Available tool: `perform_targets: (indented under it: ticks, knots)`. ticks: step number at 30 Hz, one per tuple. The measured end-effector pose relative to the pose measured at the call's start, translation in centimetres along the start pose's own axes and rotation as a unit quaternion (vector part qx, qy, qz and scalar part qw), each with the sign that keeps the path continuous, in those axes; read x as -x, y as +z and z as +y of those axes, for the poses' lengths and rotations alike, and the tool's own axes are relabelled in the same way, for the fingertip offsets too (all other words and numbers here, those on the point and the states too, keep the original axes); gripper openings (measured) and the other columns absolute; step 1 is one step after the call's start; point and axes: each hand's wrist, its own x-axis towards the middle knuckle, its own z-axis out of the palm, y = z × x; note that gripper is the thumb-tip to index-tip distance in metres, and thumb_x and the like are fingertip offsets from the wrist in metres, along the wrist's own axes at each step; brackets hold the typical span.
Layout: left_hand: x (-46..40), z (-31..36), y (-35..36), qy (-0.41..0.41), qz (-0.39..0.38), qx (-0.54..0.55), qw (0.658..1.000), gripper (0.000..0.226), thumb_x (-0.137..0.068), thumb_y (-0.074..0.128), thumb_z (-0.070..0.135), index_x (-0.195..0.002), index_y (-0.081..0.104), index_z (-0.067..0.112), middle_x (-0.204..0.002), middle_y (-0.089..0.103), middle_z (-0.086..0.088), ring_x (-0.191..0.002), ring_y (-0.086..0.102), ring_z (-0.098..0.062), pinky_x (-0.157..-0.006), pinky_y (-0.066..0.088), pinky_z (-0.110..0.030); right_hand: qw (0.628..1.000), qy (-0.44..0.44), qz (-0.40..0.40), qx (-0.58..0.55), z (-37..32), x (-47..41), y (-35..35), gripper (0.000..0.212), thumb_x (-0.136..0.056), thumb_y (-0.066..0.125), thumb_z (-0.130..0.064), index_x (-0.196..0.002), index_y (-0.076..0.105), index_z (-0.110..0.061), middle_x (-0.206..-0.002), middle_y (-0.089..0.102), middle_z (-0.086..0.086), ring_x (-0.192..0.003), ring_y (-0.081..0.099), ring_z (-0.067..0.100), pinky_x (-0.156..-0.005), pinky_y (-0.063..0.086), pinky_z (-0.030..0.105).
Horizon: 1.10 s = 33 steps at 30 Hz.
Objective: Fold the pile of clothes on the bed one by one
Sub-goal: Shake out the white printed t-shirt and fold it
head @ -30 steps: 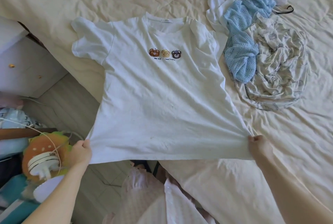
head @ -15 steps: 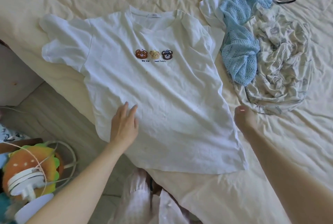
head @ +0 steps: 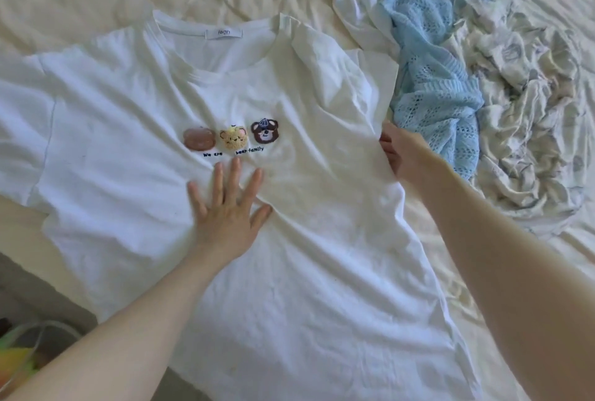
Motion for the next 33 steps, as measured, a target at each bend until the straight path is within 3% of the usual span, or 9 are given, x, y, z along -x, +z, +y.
perform_targets:
  ticks: [3, 5, 10, 14, 21, 24, 27, 30, 33]
  knots:
    - [0.0, 0.5, -0.8, 0.020, -0.004, 0.010, 1.000, 0.068, -0.090, 0.008, 0.064, -0.144, 0.023, 0.027, -0.154, 0.021, -0.013, -0.141, 0.022, -0.037, -0.100, 0.012, -0.073, 0.997, 0.034, -0.064, 0.008, -1.2, 0.5, 0.5, 0.016, -0.088, 0.064, -0.026, -0.086, 0.059, -0.010, -0.068, 0.053, 0.004, -0.060, 0.052, 0.019, -0.062, 0.047, 0.029]
    - [0.1, 0.7, -1.1, 0.014, -0.026, 0.008, 1.000, 0.071, -0.091, -0.002, 0.062, -0.143, 0.028, 0.024, -0.153, 0.025, -0.016, -0.138, 0.026, -0.041, -0.098, 0.015, -0.075, 0.999, 0.016, -0.041, 0.005, -2.4, 1.2, 0.4, 0.012, -0.090, 0.063, -0.022, -0.090, 0.057, -0.012, -0.064, 0.052, 0.002, -0.054, 0.051, 0.015, -0.056, 0.047, 0.024]
    - [-0.5, 0.6, -0.6, -0.019, -0.053, 0.010, 0.998, 0.087, -0.063, -0.038, 0.070, -0.140, -0.019, 0.035, -0.145, -0.036, 0.001, -0.131, -0.037, -0.022, -0.104, -0.013, -0.065, 0.975, -0.108, 0.169, -0.094, -6.8, 2.5, -3.3, 0.011, -0.095, 0.054, -0.019, -0.085, 0.051, -0.023, -0.077, 0.048, -0.004, -0.068, 0.049, 0.010, -0.061, 0.054, 0.029]
    - [-0.5, 0.9, -0.8, -0.028, -0.082, 0.006, 0.996, 0.089, -0.057, -0.043, 0.070, -0.137, -0.023, 0.037, -0.142, -0.040, 0.003, -0.126, -0.044, -0.022, -0.100, -0.027, -0.059, 0.946, -0.134, 0.260, -0.143, -8.4, 2.3, -7.1, 0.018, -0.093, 0.055, -0.022, -0.077, 0.050, -0.028, -0.083, 0.051, -0.006, -0.077, 0.053, 0.011, -0.068, 0.055, 0.032]
    - [-0.9, 0.6, -0.3, -0.040, -0.104, -0.025, 0.993, 0.082, -0.059, -0.045, 0.065, -0.134, -0.030, 0.038, -0.140, -0.046, 0.002, -0.125, -0.050, -0.021, -0.093, -0.034, -0.057, 0.982, 0.006, 0.116, -0.145, -4.4, 1.3, -7.9, 0.011, -0.088, 0.064, -0.024, -0.095, 0.057, -0.017, -0.104, 0.056, 0.006, -0.088, 0.056, 0.020, -0.080, 0.053, 0.032]
    - [-0.7, 0.7, -0.6, -0.036, -0.093, -0.012, 0.995, 0.081, -0.072, -0.033, 0.067, -0.143, -0.007, 0.036, -0.151, -0.023, -0.002, -0.139, -0.027, -0.023, -0.101, -0.024, -0.060, 0.968, -0.109, 0.208, -0.091, -5.6, 1.8, -7.4, 0.024, -0.089, 0.059, -0.017, -0.112, 0.060, -0.009, -0.093, 0.058, 0.003, -0.086, 0.052, 0.015, -0.078, 0.053, 0.033]
    - [-0.6, 1.0, -1.3, -0.025, -0.090, 0.007, 0.996, 0.084, -0.076, -0.025, 0.070, -0.144, 0.005, 0.030, -0.154, -0.009, -0.004, -0.141, -0.014, -0.023, -0.104, -0.016, -0.061, 0.892, -0.351, 0.278, 0.067, -6.1, 5.5, -3.9, 0.016, -0.091, 0.055, -0.020, -0.076, 0.054, -0.019, -0.071, 0.051, -0.002, -0.068, 0.041, 0.012, -0.065, 0.037, 0.024]
    - [-0.6, 0.6, -1.1, -0.018, -0.074, 0.023, 0.997, 0.091, -0.067, -0.031, 0.074, -0.143, -0.010, 0.029, -0.148, -0.027, 0.003, -0.136, -0.029, -0.018, -0.105, -0.020, -0.058, 0.817, -0.510, 0.063, 0.263, -2.4, 10.3, 1.5, 0.009, -0.090, 0.058, -0.012, -0.082, 0.063, -0.011, -0.076, 0.063, 0.004, -0.072, 0.055, 0.023, -0.066, 0.039, 0.026]
    - [-0.3, -0.3, -2.3, -0.006, -0.068, 0.092, 0.993, 0.065, -0.090, 0.006, 0.061, -0.149, 0.002, 0.033, -0.150, -0.025, 0.009, -0.137, -0.025, -0.009, -0.110, -0.014, -0.053, 0.743, -0.423, -0.209, 0.475, 3.8, 12.5, 4.3, 0.024, -0.094, 0.055, -0.019, -0.114, 0.066, -0.011, -0.119, 0.064, 0.007, -0.113, 0.055, 0.025, -0.096, 0.040, 0.035]
